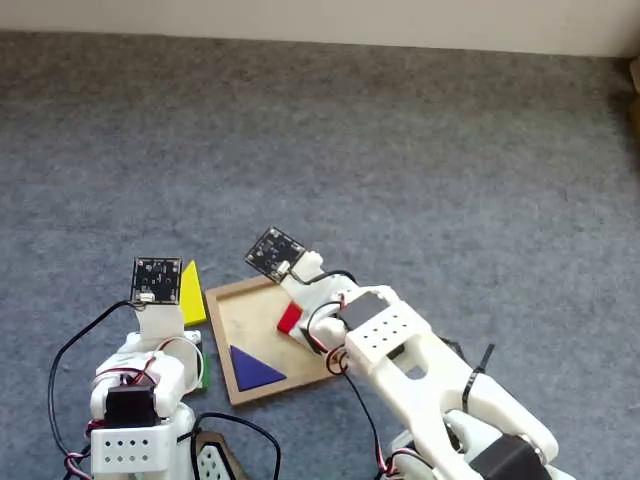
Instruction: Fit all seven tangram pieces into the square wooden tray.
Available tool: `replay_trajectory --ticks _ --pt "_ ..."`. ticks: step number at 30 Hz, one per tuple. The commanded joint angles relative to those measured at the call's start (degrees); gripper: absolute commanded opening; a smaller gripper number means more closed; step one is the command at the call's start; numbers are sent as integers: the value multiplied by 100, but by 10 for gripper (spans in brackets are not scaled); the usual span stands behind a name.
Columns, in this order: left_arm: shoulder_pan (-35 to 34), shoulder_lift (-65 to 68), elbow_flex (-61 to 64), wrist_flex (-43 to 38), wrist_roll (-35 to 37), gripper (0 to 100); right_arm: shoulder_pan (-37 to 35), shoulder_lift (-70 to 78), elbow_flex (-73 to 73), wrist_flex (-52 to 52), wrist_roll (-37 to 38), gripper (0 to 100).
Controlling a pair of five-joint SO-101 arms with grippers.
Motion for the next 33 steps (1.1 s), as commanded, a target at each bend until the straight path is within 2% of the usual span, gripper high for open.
replay_trajectory --ticks 1,3,10,14,16,18,21,25,29,33 --pt "-66 -40 119 35 -53 7 -119 -31 -338 -57 53 181" --pt "-66 -40 119 35 -53 7 -136 -40 -435 189 53 221" --pt "-66 -40 119 35 -53 7 -576 -40 -1684 2123 18 224" --pt "-66 -40 119 35 -53 7 -1156 -31 -1807 2352 9 224" --pt "-66 -40 119 35 -53 7 -1200 -31 -1771 2413 0 224" --pt "-66 -40 119 35 -53 7 -980 -31 -1763 2501 -141 224" --pt "-66 -40 119 35 -53 7 -233 -31 -1763 2466 -193 224" --pt "-66 -40 119 35 -53 7 549 31 -1736 2000 -211 227" --pt "-66 -40 119 35 -53 7 804 110 -1587 1446 -220 227" --pt "-66 -40 119 35 -53 7 804 593 -1455 1376 -229 227"
